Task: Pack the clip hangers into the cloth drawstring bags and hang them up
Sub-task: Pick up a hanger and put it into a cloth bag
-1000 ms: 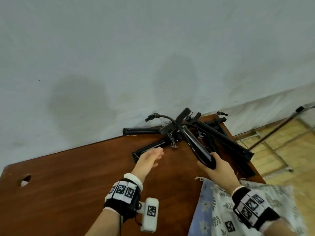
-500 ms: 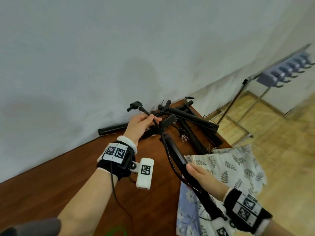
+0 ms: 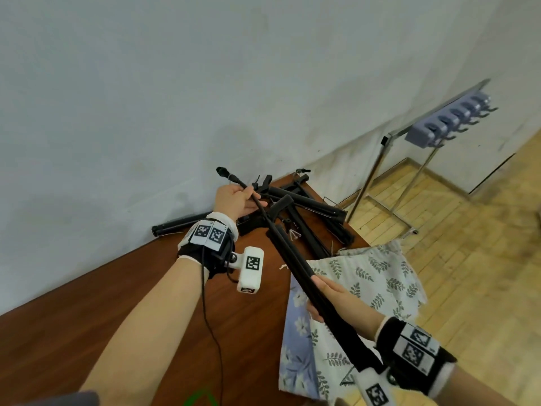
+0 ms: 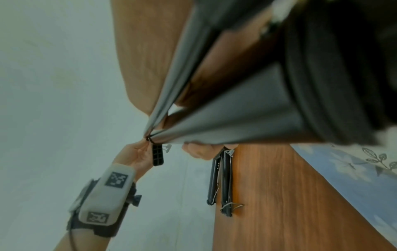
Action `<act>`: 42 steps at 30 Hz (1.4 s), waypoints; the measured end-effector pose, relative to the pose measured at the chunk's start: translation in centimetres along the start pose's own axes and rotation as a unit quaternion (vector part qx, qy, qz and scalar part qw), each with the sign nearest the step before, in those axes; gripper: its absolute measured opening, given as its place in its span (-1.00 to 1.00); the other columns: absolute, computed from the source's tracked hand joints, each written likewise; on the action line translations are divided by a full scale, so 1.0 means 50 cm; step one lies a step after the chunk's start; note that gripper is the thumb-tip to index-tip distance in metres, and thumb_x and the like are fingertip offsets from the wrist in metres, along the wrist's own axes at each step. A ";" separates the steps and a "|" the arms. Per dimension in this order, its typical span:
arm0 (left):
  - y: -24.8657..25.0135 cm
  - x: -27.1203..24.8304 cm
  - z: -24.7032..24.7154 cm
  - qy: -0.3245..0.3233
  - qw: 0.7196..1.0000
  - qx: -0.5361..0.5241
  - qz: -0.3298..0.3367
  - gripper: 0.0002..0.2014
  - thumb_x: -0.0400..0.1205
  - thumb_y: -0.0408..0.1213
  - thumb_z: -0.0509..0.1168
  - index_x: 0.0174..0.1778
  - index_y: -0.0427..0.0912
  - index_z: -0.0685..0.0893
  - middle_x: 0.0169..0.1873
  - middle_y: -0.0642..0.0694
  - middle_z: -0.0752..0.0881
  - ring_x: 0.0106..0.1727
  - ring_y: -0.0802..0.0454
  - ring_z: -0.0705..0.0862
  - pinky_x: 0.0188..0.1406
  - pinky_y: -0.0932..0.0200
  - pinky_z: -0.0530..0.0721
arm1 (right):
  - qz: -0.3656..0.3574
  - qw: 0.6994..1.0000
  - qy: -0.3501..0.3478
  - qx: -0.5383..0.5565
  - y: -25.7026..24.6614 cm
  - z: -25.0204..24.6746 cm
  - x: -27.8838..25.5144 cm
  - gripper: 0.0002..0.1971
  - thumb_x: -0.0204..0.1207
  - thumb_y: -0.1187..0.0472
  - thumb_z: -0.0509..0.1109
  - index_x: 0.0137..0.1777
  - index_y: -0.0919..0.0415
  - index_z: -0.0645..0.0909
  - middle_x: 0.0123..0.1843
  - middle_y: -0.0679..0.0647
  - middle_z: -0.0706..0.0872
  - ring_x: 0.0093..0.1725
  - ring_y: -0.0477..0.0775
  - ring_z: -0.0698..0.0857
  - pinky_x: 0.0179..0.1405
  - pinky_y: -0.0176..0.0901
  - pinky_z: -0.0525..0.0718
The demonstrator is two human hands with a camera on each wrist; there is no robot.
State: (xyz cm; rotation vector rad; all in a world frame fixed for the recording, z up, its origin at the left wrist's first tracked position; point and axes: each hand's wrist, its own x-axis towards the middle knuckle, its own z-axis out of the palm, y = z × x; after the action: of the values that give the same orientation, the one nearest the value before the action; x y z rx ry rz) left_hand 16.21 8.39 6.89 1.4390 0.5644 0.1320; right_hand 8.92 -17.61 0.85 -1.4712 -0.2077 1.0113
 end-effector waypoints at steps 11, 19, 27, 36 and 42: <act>0.076 0.022 -0.001 -0.099 0.861 0.485 0.115 -0.70 0.72 -0.16 0.17 -0.09 -0.21 0.77 -0.19 -0.07 0.79 -0.22 0.05 0.73 -0.10 0.18 0.67 | -0.068 0.994 0.063 -0.052 0.023 -0.012 -0.018 -0.55 0.50 0.05 0.53 0.34 0.02 0.50 0.20 0.41 0.57 0.20 0.38 0.61 0.29 0.16 0.59; 0.124 -0.052 0.048 -0.215 0.870 0.413 0.161 -0.81 0.66 -0.43 0.18 -0.05 -0.16 0.70 -0.18 -0.10 0.76 -0.23 0.03 0.80 -0.15 0.23 0.78 | -0.061 0.997 -0.011 -0.054 0.004 -0.030 -0.020 -0.33 0.41 0.11 0.59 0.39 -0.31 0.32 -0.13 0.06 0.63 -0.07 -0.02 0.66 0.12 -0.14 0.65; 0.131 -0.115 0.093 -0.362 0.722 0.476 0.348 -0.61 0.59 -0.08 0.36 0.35 0.05 0.59 0.39 0.16 0.57 0.51 0.29 0.36 0.53 0.36 0.15 | -0.029 0.998 -0.001 -0.048 -0.003 -0.045 -0.019 -0.68 0.46 0.21 0.56 0.08 0.10 0.47 -0.12 0.16 0.52 -0.14 -0.03 0.64 0.04 -0.23 0.69; 0.064 -0.087 0.104 -0.416 0.887 0.143 0.139 -0.35 0.41 0.23 0.42 0.32 -0.10 0.59 0.15 0.00 0.71 0.21 0.10 0.66 0.33 0.14 0.53 | -0.076 0.997 -0.004 -0.011 -0.022 -0.049 -0.035 -0.79 0.52 0.27 0.50 -0.03 0.07 0.51 -0.19 0.13 0.64 -0.17 0.01 0.66 0.04 -0.18 0.61; -0.013 -0.130 0.158 -0.351 0.932 0.014 0.090 -0.52 0.37 0.02 0.53 0.12 -0.12 0.64 0.04 -0.21 0.65 0.08 -0.13 0.59 0.15 -0.07 0.50 | -0.055 0.998 0.017 0.012 -0.014 -0.045 -0.028 -0.71 0.52 0.06 0.49 0.09 0.14 0.50 -0.22 0.12 0.65 -0.15 0.06 0.67 0.06 -0.05 0.62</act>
State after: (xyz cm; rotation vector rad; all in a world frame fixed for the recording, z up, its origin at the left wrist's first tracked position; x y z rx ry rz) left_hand 13.94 -1.49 8.33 1.4460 -0.1544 -0.2457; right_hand 9.91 -20.03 1.70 -1.4388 -0.2481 0.8973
